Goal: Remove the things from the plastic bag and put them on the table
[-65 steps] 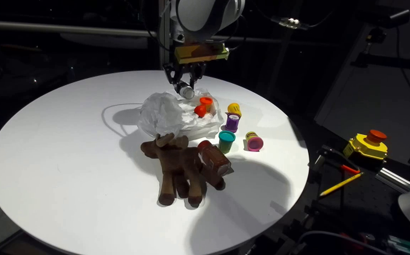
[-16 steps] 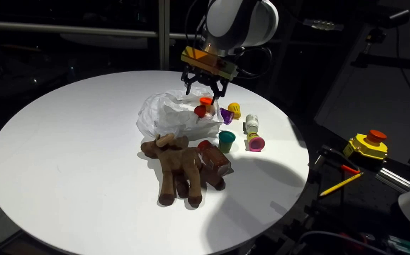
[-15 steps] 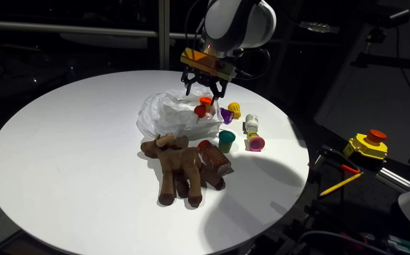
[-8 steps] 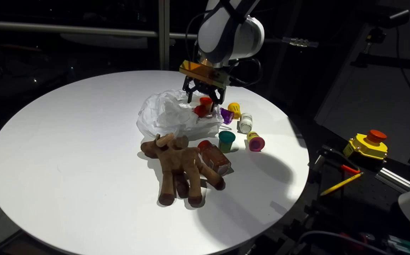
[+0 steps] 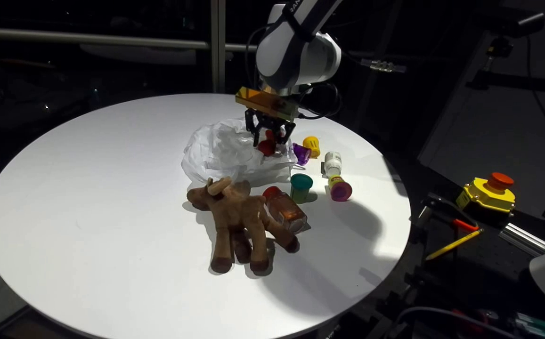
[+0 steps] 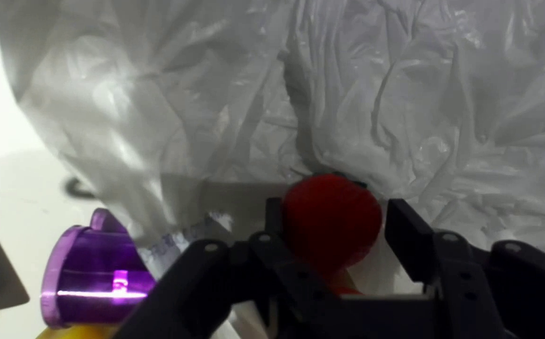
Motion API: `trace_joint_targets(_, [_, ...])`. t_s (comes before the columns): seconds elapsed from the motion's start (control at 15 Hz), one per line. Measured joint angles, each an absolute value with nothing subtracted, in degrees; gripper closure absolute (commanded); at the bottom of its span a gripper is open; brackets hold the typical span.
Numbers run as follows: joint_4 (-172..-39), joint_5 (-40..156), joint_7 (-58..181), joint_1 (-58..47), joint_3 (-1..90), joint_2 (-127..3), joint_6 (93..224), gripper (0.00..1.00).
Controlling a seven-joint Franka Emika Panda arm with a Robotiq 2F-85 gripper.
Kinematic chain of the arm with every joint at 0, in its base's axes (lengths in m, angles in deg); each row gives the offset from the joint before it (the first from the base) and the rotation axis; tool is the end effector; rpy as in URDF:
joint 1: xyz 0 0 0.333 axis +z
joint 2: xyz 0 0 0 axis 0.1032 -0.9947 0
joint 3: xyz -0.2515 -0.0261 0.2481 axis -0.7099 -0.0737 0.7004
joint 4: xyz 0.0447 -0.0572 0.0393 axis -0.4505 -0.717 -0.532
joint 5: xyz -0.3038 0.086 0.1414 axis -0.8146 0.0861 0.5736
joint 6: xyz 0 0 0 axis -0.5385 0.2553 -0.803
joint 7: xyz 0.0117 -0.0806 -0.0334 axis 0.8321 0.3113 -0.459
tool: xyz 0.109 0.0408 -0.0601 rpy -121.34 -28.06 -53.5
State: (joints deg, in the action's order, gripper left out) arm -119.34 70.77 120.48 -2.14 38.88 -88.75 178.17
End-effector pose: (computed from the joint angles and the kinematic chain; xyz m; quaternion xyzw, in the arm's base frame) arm 0.6424 -0.0560 0.1701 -0.7943 0.6053 -0.0504 0.0127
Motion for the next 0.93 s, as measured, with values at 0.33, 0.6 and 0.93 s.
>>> trace_joint_targets(0.33, [-119.4, 70.8, 120.5, -2.2, 39.0, -88.0, 178.4, 0.75])
trace_joint_targets(0.6, [-126.7, 70.8, 118.8, -2.1, 39.4, -80.1, 179.7, 0.75])
trace_joint_targets(0.93, [-142.4, 70.8, 115.1, -2.8, 39.3, -65.7, 180.8, 0.75])
